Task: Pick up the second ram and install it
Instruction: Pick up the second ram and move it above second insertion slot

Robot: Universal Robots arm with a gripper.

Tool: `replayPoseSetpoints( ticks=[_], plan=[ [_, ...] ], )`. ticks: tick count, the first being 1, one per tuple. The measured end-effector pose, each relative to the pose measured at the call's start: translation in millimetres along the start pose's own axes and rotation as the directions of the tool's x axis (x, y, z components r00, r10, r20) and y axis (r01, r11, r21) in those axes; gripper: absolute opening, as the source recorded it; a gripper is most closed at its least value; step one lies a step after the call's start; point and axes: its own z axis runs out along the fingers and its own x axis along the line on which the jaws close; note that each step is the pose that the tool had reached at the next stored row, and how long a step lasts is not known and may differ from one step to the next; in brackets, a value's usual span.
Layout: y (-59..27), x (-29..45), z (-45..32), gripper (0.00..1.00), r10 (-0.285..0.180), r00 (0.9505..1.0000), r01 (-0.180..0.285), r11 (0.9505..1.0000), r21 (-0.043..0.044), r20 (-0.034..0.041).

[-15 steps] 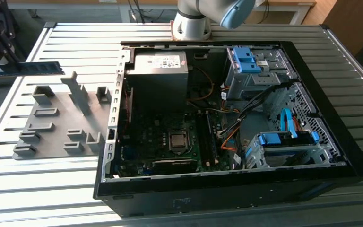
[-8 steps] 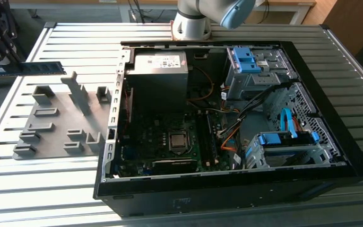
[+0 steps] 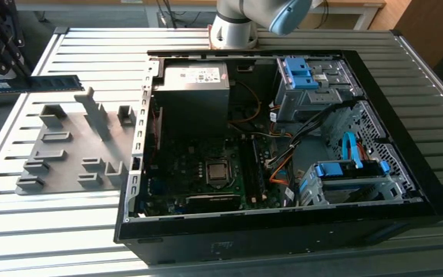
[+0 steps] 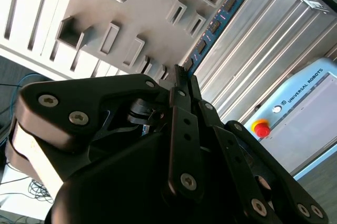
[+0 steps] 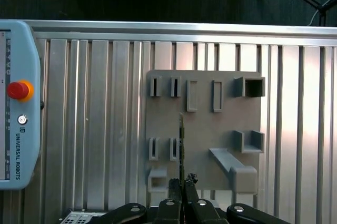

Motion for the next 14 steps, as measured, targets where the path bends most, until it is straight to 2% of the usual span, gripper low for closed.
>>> replayPoseSetpoints(
  ticks=[14],
  plan=[
    [-6.5,0.1,0.0,0.14,0.0,1.0,0.0,1.0,0.0,0.0]
  ],
)
